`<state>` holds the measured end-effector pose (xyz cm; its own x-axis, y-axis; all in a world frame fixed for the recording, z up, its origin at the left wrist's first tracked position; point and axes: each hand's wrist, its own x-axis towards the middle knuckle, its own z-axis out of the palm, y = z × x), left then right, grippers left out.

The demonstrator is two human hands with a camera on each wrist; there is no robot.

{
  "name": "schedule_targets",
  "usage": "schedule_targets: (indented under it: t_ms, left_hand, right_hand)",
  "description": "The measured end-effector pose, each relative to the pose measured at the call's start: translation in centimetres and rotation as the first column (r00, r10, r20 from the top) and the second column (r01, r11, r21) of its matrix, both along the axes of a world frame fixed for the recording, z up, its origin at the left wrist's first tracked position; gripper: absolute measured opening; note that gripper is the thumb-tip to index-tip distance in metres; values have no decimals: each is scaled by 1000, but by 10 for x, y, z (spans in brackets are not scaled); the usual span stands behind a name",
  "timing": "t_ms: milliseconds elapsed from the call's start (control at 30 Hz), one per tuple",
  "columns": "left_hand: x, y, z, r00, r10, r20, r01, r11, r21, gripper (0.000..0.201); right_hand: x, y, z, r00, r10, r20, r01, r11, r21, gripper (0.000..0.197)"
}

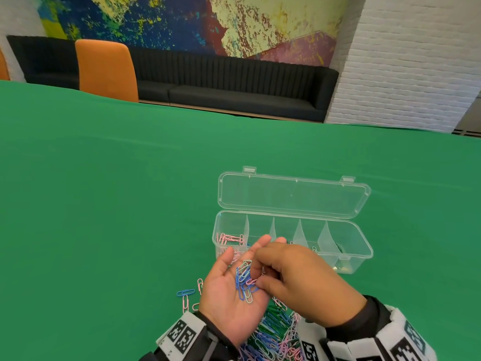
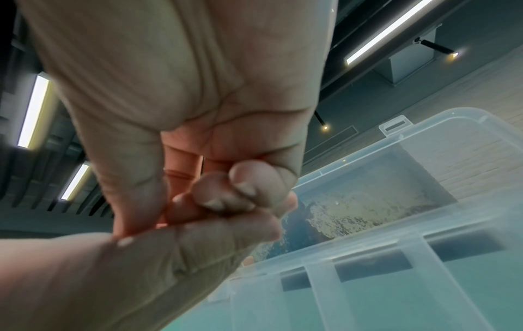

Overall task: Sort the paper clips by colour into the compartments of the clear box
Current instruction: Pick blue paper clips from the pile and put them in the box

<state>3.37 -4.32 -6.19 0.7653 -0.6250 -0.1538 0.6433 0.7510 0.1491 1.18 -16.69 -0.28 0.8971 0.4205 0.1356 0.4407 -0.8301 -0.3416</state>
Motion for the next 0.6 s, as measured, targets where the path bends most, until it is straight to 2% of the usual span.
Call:
schedule_targets:
  t_ms: [67, 167, 267, 333, 500, 600]
  left_hand:
    - [0, 0, -1, 1000, -8, -21, 9, 1000, 24, 59]
    - [-1, 1, -1, 999, -47, -9, 46, 997, -65, 57]
    - [-2, 2, 1, 997, -78, 5, 78, 985, -155, 73]
    - [-2, 1, 1, 999, -44, -1, 43, 990, -137, 65]
    - [2, -1, -2, 998, 22, -56, -27, 996, -85, 61]
    - [2, -2, 1, 991, 67, -115, -76, 994, -75, 58]
  right_hand:
    - [-1, 1, 1, 1000, -7, -14, 7, 1000, -24, 8]
    - [0, -1, 0, 1000, -3, -19, 2, 999, -50, 7]
    - [1, -3, -2, 1000, 1, -21, -2, 999, -38, 2]
    - [2, -5, -3, 1000, 5, -24, -5, 1000, 1, 3]
    - [5, -10, -4, 993, -2, -119, 38, 953, 302, 17]
    - [8, -10, -6, 971, -8, -238, 138, 834, 535, 12]
